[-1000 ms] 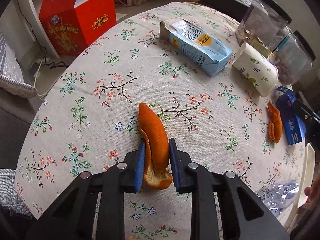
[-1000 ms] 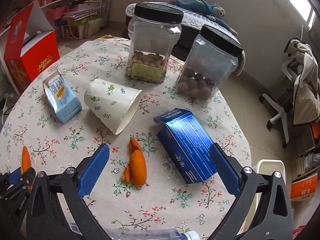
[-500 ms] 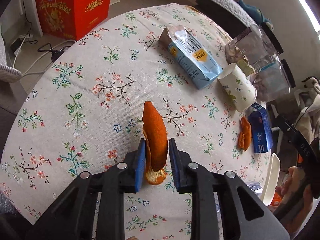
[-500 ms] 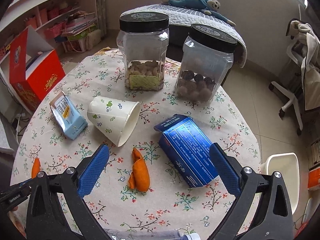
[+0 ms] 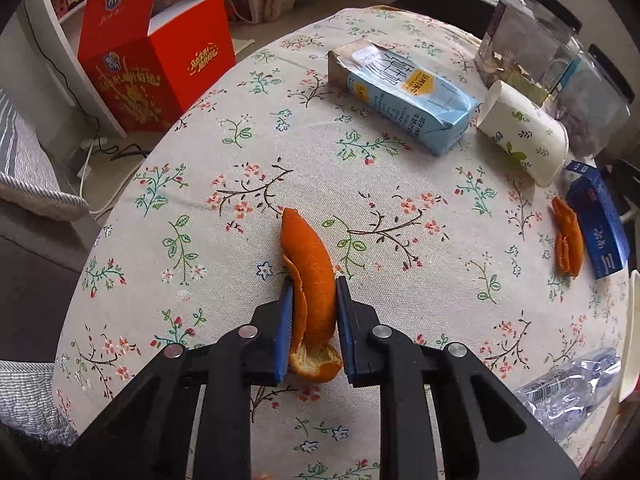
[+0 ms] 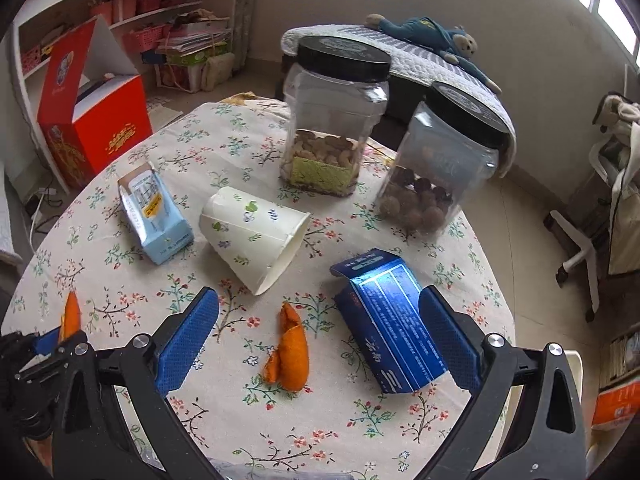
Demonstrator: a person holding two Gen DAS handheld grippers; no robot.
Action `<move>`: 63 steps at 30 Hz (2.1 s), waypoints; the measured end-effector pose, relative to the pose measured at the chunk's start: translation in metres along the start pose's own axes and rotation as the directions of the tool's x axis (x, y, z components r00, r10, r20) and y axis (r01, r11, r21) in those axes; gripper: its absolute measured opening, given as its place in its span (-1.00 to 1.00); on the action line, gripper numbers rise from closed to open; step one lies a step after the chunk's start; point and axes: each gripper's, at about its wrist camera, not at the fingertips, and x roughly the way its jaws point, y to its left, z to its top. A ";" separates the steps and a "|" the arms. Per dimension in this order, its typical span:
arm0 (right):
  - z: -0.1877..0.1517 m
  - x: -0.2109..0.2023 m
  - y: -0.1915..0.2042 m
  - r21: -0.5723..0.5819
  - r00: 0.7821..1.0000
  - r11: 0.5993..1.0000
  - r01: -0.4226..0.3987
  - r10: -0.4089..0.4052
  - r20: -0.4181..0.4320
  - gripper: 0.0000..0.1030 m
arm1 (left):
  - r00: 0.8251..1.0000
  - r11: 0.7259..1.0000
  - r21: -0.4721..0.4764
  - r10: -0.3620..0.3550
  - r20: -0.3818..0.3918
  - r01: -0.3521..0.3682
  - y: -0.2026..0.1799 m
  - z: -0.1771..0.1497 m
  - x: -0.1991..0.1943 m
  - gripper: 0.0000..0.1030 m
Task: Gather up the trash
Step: 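Grasp the light-blue milk carton with the right tool while the left tool lifts the peel, then carry the orange peel and milk carton toward the white bin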
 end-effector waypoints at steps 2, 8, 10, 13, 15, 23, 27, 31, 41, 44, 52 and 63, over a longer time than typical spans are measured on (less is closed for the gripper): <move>0.007 0.004 0.016 -0.058 0.998 0.997 -0.055 0.055 0.003 0.86 | 0.999 0.998 -0.049 -0.036 0.010 0.036 0.013 0.005 -0.005 -0.66; 0.055 0.033 0.086 -0.311 0.993 0.943 -0.117 0.116 -0.019 0.86 | 0.995 0.979 -0.190 -0.059 0.080 0.074 0.057 0.026 -0.026 -0.67; 0.070 0.046 0.110 -0.363 0.991 0.922 -0.133 0.125 -0.048 0.86 | 0.993 0.972 -0.221 -0.058 0.101 0.079 0.067 0.031 -0.033 -0.67; 0.084 0.075 0.138 -0.401 0.991 0.908 -0.124 0.090 -0.103 0.86 | 0.991 0.967 -0.244 -0.038 0.131 0.069 0.080 0.036 -0.042 -0.66; 0.087 0.095 0.150 -0.400 0.986 0.908 -0.124 0.067 -0.153 0.86 | 0.989 0.963 -0.261 -0.029 0.142 0.065 0.088 0.038 -0.045 -0.66; 0.084 0.115 0.154 -0.283 0.961 0.938 -0.201 0.132 -0.244 0.10 | 0.989 0.952 -0.300 -0.019 0.148 0.064 0.108 0.042 -0.047 -0.66; 0.084 0.079 0.143 -0.250 0.974 0.947 -0.202 0.167 -0.156 0.08 | 0.986 0.950 -0.308 -0.005 0.165 0.057 0.110 0.043 -0.053 -0.66; 0.081 0.033 0.124 -0.189 0.982 0.964 -0.189 0.184 -0.046 0.08 | 0.978 0.952 -0.304 0.026 0.206 0.039 0.110 0.043 -0.067 -0.66; 0.049 -0.073 0.061 -0.010 0.979 0.996 -0.089 0.089 0.182 0.08 | 0.943 0.975 -0.220 0.044 0.329 0.031 0.075 0.038 -0.121 -0.66; 0.036 -0.093 0.042 0.037 0.971 0.998 -0.054 0.044 0.235 0.08 | 0.927 0.981 -0.191 0.034 0.374 0.041 0.060 0.036 -0.142 -0.66; 0.003 -0.126 -0.007 0.143 0.945 0.990 -0.001 -0.046 0.324 0.08 | 0.894 0.995 -0.098 0.012 0.447 0.036 0.011 0.024 -0.176 -0.66; -0.033 -0.162 -0.066 0.282 0.915 0.958 0.052 -0.158 0.370 0.08 | 0.859 0.998 0.045 -0.066 0.507 0.051 -0.066 0.004 -0.203 -0.66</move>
